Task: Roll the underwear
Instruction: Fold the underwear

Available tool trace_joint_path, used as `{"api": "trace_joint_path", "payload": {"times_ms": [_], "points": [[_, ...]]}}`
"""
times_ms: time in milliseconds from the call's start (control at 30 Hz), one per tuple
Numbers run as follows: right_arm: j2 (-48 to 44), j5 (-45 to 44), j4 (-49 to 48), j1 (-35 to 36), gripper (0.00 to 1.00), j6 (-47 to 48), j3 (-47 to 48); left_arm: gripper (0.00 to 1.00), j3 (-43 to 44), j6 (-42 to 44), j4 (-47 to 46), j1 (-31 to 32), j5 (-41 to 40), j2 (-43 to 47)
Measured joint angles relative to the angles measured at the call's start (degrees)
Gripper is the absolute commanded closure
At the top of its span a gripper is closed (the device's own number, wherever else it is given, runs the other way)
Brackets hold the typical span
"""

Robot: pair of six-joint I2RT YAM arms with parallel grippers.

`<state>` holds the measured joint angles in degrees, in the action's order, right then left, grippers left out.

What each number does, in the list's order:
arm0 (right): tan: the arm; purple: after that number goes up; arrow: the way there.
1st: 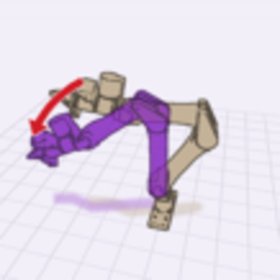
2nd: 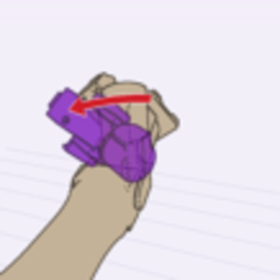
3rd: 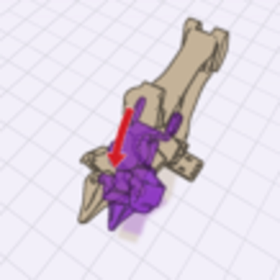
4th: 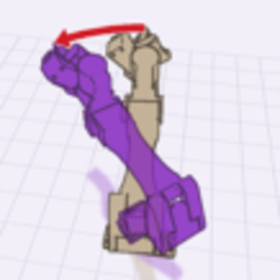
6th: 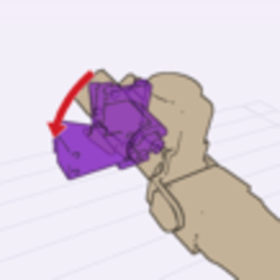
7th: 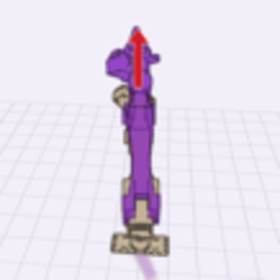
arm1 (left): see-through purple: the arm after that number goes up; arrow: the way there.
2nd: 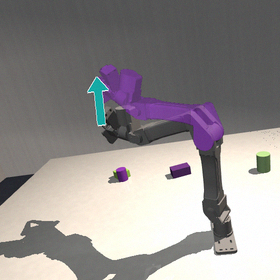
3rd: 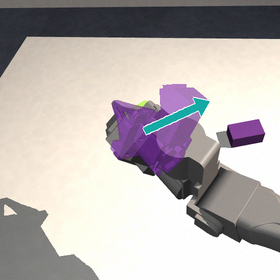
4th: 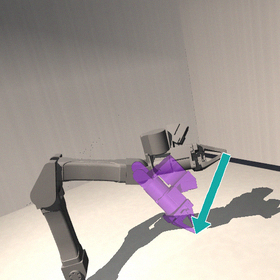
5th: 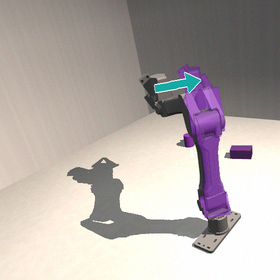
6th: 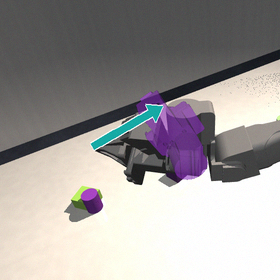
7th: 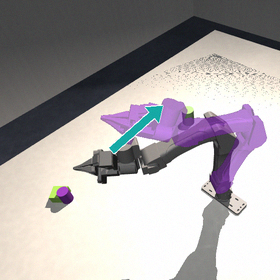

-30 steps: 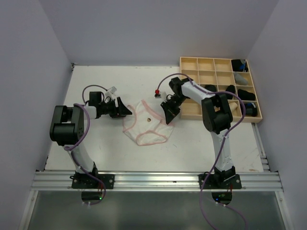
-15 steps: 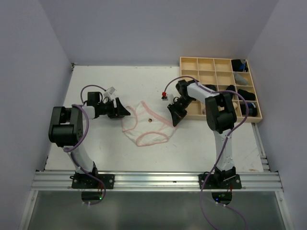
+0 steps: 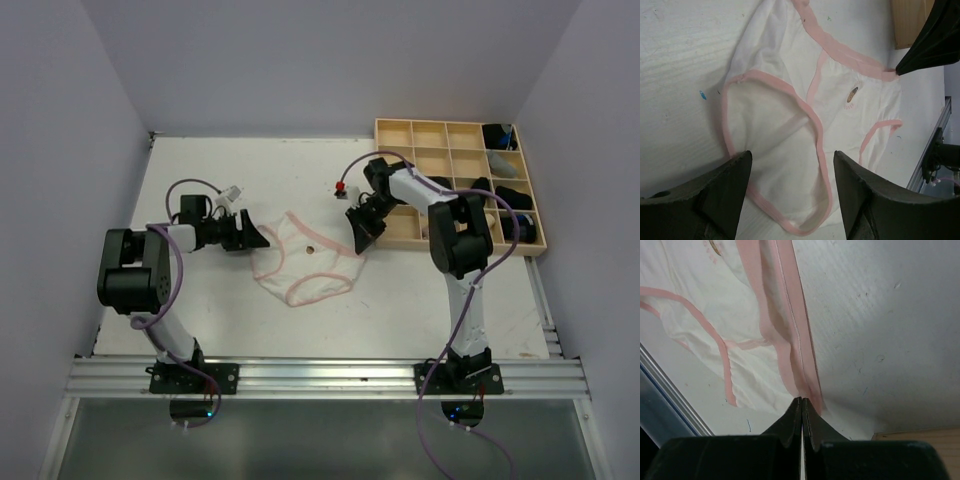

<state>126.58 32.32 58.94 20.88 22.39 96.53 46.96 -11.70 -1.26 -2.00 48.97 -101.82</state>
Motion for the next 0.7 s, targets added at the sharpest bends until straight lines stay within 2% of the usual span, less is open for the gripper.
{"api": "trace_joint_path", "payload": {"times_ms": [100,233,300,367,500,567,633,700], "points": [[0.00,0.50,-0.22,0.22,1.00,-0.74,2.38,0.27,-0.24,2.23,1.49,-0.02,0.33,0.94],[0.00,1.25,-0.15,0.44,0.74,-1.22,3.72,0.27,-1.84,6.56,5.60,-0.17,0.83,4.76],[0.00,1.49,-0.04,0.48,0.73,-1.25,4.07,0.27,-2.36,9.88,8.39,-0.20,1.49,8.37],[-0.13,1.44,-0.09,0.50,0.73,-1.49,4.48,0.27,-2.36,12.92,10.56,-0.20,1.90,12.26],[-2.36,1.07,-0.59,0.48,0.87,-3.23,4.44,0.31,-2.43,15.87,13.75,-0.20,1.07,20.48],[-5.18,1.22,-2.03,0.61,0.93,-4.72,3.13,0.38,-3.08,15.21,12.98,-0.20,-0.46,23.37],[-7.82,1.25,-2.89,1.03,0.96,-6.08,1.16,0.46,-3.65,13.64,10.82,0.07,-3.10,24.41],[-9.27,1.20,-3.34,1.79,0.97,-7.15,-0.81,0.48,-1.25,12.44,9.38,1.05,-6.36,21.38]]}}
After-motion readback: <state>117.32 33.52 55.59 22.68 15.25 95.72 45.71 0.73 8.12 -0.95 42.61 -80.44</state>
